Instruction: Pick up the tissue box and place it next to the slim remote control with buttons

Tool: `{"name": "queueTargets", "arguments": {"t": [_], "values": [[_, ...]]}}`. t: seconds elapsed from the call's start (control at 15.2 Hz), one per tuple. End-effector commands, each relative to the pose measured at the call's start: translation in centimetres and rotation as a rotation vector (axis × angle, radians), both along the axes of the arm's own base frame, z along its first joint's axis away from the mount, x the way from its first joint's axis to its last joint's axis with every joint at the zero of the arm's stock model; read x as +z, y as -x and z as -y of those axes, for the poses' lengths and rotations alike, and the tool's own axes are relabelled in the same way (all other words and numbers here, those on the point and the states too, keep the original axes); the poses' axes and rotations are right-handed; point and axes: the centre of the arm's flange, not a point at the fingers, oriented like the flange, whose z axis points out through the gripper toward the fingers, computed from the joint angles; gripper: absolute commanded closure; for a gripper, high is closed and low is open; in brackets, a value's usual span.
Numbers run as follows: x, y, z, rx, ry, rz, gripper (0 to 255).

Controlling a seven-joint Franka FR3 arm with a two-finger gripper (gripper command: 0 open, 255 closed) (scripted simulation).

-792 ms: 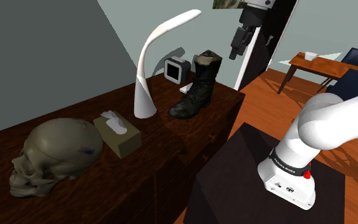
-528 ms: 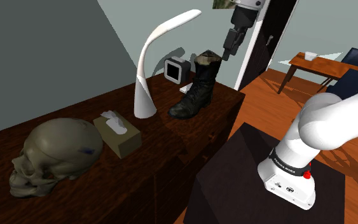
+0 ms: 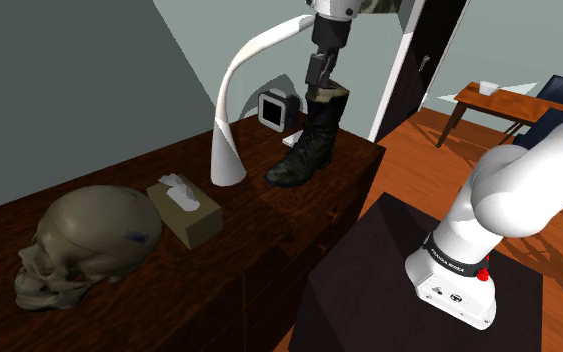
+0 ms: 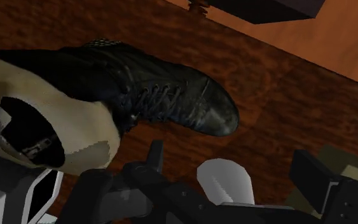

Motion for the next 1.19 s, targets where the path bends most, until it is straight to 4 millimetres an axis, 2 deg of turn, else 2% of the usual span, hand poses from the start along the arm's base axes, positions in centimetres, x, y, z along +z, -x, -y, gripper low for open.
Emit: {"name": "queueTargets", "arguments": {"t": [0.0, 0.59, 1.12], "values": [[-0.8, -1.5, -2.2, 0.044, 0.024, 0.001, 0], [-4.2, -7.5, -13.1, 0.233, 0.132, 0.002, 0], [-8.2, -11.1, -23.2, 0.401, 0.229, 0.003, 0]]}}
